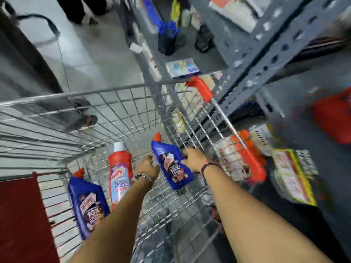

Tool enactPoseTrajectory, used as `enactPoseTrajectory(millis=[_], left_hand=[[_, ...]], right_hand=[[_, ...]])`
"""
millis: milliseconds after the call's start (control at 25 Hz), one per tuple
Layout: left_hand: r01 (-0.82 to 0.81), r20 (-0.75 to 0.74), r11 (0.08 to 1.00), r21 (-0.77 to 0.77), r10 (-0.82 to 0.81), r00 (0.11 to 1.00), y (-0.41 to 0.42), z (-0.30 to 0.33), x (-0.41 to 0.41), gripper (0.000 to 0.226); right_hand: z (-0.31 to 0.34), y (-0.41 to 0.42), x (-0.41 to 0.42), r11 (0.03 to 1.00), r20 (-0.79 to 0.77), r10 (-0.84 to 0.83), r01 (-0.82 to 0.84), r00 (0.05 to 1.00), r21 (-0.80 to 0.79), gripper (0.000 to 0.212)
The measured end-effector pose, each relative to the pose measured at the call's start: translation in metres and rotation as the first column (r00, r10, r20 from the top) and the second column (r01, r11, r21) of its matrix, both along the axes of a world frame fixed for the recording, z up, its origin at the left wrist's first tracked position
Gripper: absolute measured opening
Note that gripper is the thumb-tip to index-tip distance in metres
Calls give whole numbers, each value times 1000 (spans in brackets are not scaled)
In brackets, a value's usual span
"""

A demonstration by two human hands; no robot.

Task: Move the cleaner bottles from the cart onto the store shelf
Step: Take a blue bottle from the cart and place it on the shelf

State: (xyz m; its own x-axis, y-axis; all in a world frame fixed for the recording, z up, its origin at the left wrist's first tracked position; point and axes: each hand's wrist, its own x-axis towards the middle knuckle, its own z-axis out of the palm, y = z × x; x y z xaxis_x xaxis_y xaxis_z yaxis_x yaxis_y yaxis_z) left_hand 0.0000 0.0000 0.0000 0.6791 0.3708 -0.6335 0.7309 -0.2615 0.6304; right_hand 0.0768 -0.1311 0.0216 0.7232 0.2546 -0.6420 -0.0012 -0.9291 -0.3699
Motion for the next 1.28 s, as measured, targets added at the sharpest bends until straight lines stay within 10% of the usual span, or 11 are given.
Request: enactPoseTrajectory(millis=[440, 960, 1280], left_hand=[[-478, -69, 743, -469, 508, 858, -28, -74, 36, 12], [116, 635, 831, -545, 319, 704, -55, 161, -12, 19], [646, 843, 650, -401, -14, 538, -224, 298, -82, 33]], right_hand=[[-83, -12, 20, 978, -231, -159, 185, 960, 97, 40], [182, -77, -70, 820, 213, -322, 160, 923, 549, 45], [309, -242, -225, 670, 408, -694, 325, 593, 667, 38]])
